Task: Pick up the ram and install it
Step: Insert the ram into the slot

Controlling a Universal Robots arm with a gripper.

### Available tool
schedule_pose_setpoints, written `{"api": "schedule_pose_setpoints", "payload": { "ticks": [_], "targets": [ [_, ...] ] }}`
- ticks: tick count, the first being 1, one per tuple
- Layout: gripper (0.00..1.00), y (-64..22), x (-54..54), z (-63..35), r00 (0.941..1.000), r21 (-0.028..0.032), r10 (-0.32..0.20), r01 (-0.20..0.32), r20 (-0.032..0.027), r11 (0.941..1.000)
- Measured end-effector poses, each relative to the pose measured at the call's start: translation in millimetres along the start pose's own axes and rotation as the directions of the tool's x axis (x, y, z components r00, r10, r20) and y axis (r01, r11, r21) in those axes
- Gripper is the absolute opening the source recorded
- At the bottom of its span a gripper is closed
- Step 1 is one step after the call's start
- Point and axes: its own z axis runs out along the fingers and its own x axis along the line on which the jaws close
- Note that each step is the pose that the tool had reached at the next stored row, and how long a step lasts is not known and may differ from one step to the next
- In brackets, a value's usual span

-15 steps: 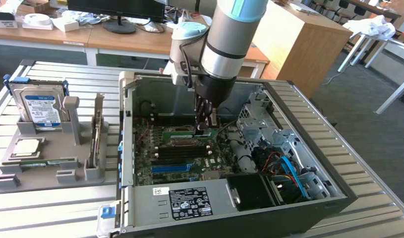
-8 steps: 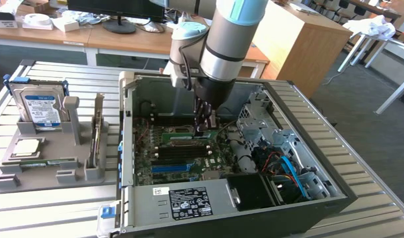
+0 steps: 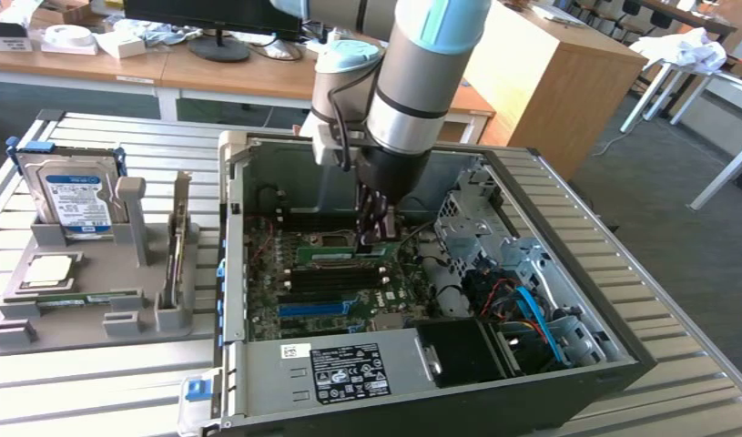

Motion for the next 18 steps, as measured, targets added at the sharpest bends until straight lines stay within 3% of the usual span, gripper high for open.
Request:
{"api": "schedule_pose_setpoints", "payload": {
  "ticks": [18],
  "targets": [
    [0.11, 0.0, 0.3, 12.5, 1.0000, 0.0000, 0.000, 0.000, 0.0000, 1.0000]
  ]
}}
